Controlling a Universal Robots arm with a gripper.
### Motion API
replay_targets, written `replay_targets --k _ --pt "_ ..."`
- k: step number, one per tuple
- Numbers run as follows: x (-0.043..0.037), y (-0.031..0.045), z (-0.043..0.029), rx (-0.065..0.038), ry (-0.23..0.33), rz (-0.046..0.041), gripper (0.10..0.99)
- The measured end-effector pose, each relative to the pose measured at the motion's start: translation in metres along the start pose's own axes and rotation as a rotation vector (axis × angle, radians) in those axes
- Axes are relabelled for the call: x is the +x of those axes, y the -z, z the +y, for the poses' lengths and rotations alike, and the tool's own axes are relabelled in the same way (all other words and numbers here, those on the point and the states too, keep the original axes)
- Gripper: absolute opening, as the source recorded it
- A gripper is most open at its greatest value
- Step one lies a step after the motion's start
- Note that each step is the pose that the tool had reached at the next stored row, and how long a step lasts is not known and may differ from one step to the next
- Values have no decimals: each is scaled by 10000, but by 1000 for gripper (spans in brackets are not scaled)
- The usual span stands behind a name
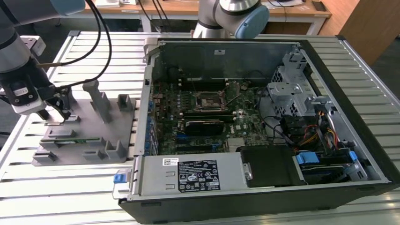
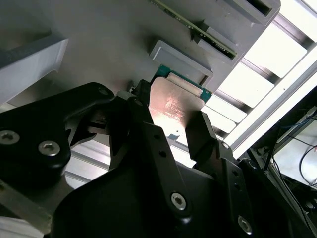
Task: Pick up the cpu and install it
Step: 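Pick up the cpu and move it towards the insertion slot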
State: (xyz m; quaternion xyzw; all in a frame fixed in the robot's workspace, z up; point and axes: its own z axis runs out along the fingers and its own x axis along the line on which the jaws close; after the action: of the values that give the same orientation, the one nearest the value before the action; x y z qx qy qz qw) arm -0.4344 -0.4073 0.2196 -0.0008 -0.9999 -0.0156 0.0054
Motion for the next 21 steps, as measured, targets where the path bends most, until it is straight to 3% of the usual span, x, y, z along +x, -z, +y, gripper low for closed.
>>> replay_targets --k 21 --pt "1 56 13 0 0 1 533"
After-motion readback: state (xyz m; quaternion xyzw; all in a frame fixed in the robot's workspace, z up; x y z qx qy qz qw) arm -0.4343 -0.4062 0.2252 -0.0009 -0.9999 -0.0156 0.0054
